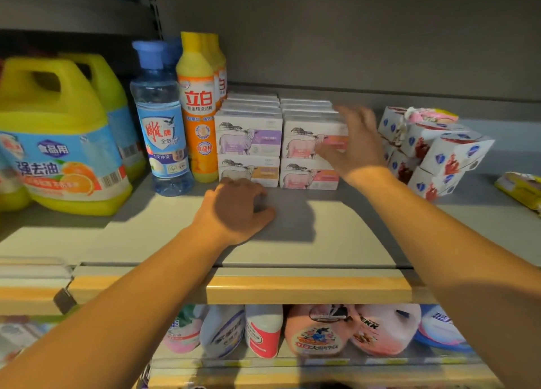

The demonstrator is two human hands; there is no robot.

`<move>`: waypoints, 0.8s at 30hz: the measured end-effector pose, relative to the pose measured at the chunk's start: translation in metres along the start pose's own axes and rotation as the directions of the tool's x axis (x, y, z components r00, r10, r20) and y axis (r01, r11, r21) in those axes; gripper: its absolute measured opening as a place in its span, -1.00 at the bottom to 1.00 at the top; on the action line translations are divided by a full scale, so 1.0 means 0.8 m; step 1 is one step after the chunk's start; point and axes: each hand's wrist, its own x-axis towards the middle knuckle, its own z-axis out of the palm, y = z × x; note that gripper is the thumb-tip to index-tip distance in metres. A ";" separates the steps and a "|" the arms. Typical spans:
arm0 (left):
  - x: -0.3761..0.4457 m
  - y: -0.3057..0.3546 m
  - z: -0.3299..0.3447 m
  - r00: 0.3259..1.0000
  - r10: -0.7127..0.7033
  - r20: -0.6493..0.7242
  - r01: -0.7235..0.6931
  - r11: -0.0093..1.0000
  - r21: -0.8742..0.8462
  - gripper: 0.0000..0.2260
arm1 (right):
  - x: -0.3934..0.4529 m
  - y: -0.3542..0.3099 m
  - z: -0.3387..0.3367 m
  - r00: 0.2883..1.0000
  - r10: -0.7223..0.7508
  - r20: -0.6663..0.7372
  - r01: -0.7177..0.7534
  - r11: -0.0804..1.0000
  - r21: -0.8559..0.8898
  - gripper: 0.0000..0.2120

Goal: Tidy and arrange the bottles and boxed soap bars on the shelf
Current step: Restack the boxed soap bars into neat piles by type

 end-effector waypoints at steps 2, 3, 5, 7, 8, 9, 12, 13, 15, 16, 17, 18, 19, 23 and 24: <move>0.000 0.001 0.000 1.000 -0.004 0.002 0.004 1.000 0.004 -0.57 | -0.009 0.002 0.005 0.992 0.113 -0.048 -0.107 0.988 0.110 -0.27; 0.000 0.001 0.000 1.000 -0.005 0.002 0.005 1.000 0.006 -0.57 | -0.014 0.004 0.009 0.983 0.175 -0.063 -0.164 0.975 0.147 -0.28; 0.000 0.000 0.001 1.000 -0.005 -0.002 0.005 1.000 0.007 -0.57 | -0.028 0.010 0.019 0.966 0.247 -0.074 -0.231 0.956 0.184 -0.40; 0.000 0.000 0.002 1.000 -0.006 -0.011 0.006 1.000 0.004 -0.57 | -0.040 0.014 0.029 0.960 0.266 -0.090 -0.243 0.947 0.211 -0.54; 0.000 -0.001 0.003 1.000 -0.008 -0.014 0.008 1.000 0.000 -0.58 | -0.042 0.015 0.032 0.958 0.269 -0.100 -0.242 0.945 0.219 -0.58; 0.000 0.000 0.004 1.000 -0.012 -0.018 0.012 1.000 -0.004 -0.58 | -0.042 0.016 0.035 0.957 0.270 -0.102 -0.244 0.946 0.216 -0.58; 0.000 -0.001 0.006 0.999 -0.021 -0.036 0.021 1.000 -0.013 -0.59 | -0.035 0.016 0.041 0.956 0.273 -0.106 -0.253 0.953 0.169 -0.52; 0.001 -0.001 0.006 0.999 -0.020 -0.039 0.020 1.000 -0.014 -0.60 | -0.032 0.016 0.042 0.954 0.279 -0.111 -0.260 0.952 0.158 -0.52; 0.001 -0.001 0.006 0.999 -0.014 -0.039 0.014 1.000 -0.010 -0.59 | -0.029 0.014 0.044 0.948 0.298 -0.114 -0.283 0.950 0.131 -0.51; 0.001 -0.001 0.006 0.999 -0.012 -0.039 0.012 1.000 -0.009 -0.59 | -0.029 0.014 0.045 0.946 0.306 -0.111 -0.294 0.949 0.115 -0.51; 0.001 0.000 0.005 0.999 -0.012 -0.040 0.012 1.000 -0.010 -0.59 | -0.028 0.015 0.045 0.943 0.315 -0.108 -0.305 0.947 0.101 -0.50; 0.001 0.000 0.005 0.999 -0.012 -0.040 0.012 1.000 -0.012 -0.60 | -0.028 0.014 0.045 0.940 0.325 -0.103 -0.317 0.944 0.087 -0.49; 0.001 0.000 0.005 0.999 -0.013 -0.040 0.012 1.000 -0.012 -0.60 | -0.028 0.014 0.045 0.937 0.334 -0.099 -0.329 0.942 0.068 -0.48; -0.001 0.002 0.003 0.999 -0.011 -0.031 0.011 1.000 -0.018 -0.60 | -0.029 0.009 0.045 0.933 0.349 -0.091 -0.350 0.937 -0.002 -0.44; -0.001 0.002 0.002 0.999 -0.012 -0.030 0.011 1.000 -0.019 -0.60 | -0.029 0.008 0.044 0.932 0.352 -0.088 -0.355 0.935 -0.012 -0.43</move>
